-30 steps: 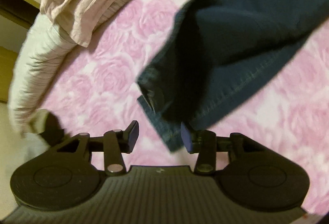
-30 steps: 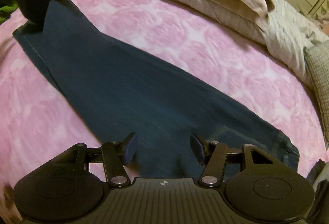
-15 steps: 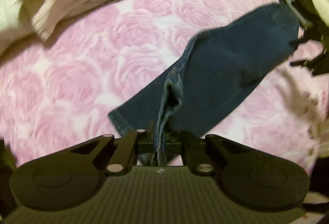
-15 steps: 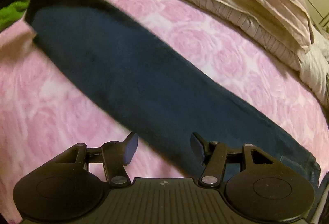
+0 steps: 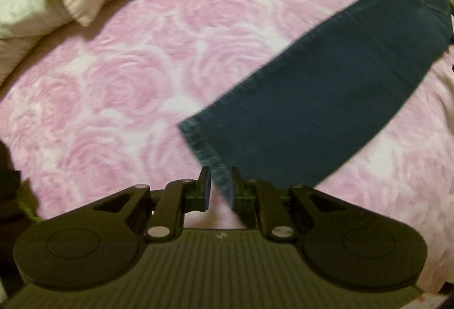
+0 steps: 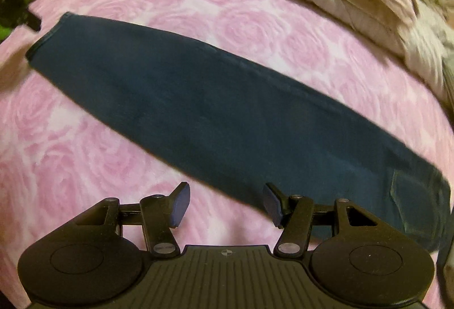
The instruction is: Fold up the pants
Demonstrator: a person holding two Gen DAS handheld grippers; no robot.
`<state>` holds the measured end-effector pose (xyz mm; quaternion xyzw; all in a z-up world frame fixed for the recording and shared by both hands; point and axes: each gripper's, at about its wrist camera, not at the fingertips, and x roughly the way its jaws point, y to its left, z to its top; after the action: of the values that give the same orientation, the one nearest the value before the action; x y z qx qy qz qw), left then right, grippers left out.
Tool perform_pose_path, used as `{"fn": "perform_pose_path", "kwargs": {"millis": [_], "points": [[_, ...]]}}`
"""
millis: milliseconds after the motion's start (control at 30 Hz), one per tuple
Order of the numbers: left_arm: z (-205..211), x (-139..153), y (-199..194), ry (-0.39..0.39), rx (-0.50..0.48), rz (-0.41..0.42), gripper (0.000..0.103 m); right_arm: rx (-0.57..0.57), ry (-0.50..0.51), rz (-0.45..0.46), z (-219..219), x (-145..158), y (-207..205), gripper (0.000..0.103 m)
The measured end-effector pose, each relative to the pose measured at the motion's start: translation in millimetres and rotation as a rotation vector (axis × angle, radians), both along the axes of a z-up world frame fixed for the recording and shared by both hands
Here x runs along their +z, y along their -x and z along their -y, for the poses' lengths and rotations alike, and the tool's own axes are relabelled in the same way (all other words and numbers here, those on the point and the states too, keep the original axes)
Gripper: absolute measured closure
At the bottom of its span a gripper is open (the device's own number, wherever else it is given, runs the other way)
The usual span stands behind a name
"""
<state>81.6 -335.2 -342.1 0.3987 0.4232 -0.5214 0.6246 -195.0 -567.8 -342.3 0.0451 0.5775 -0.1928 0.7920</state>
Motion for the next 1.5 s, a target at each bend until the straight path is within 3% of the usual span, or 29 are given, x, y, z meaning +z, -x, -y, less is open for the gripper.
{"fn": "perform_pose_path", "kwargs": {"millis": [167,400,633,800,933,1067,1200,1267,1333,1433,1500], "points": [[21.3,-2.7,34.5,-0.009,-0.036,0.006,0.088,-0.079,0.006,0.012,23.5,9.0,24.6,0.049],[81.0,14.1,87.1,0.044,-0.041,0.003,0.083,-0.263,0.036,0.076,99.5,27.2,92.4,0.049],[183.6,19.4,179.0,0.094,-0.141,0.016,0.079,-0.389,0.044,0.153,227.5,33.8,191.6,0.049],[272.0,1.1,240.4,0.093,-0.217,0.012,0.075,-0.401,0.055,0.228,329.5,40.5,246.0,0.049],[327.0,-23.0,265.8,0.059,-0.246,0.003,0.07,-0.407,0.024,0.256,401.8,26.5,264.3,0.049],[357.7,-46.0,269.6,-0.007,-0.287,0.019,0.065,-0.435,-0.099,0.308,450.0,1.7,277.3,0.049],[370.9,-67.4,257.7,-0.09,-0.293,-0.081,0.069,-0.464,-0.2,0.341,464.1,-14.9,284.1,0.05],[371.8,-70.5,260.2,-0.118,-0.318,-0.083,0.074,-0.484,-0.231,0.365,466.6,-19.4,288.5,0.067],[371.9,-70.8,262.6,-0.134,-0.332,-0.074,0.082,-0.503,-0.261,0.38,466.2,-22.0,291.4,0.073],[371.0,-68.6,265.1,-0.136,-0.358,-0.048,0.096,-0.537,-0.231,0.376,468.1,-18.0,292.8,0.1],[369.0,-60.0,266.4,-0.113,-0.379,-0.027,0.099,-0.551,-0.229,0.402,471.6,-3.1,293.5,0.103]]}}
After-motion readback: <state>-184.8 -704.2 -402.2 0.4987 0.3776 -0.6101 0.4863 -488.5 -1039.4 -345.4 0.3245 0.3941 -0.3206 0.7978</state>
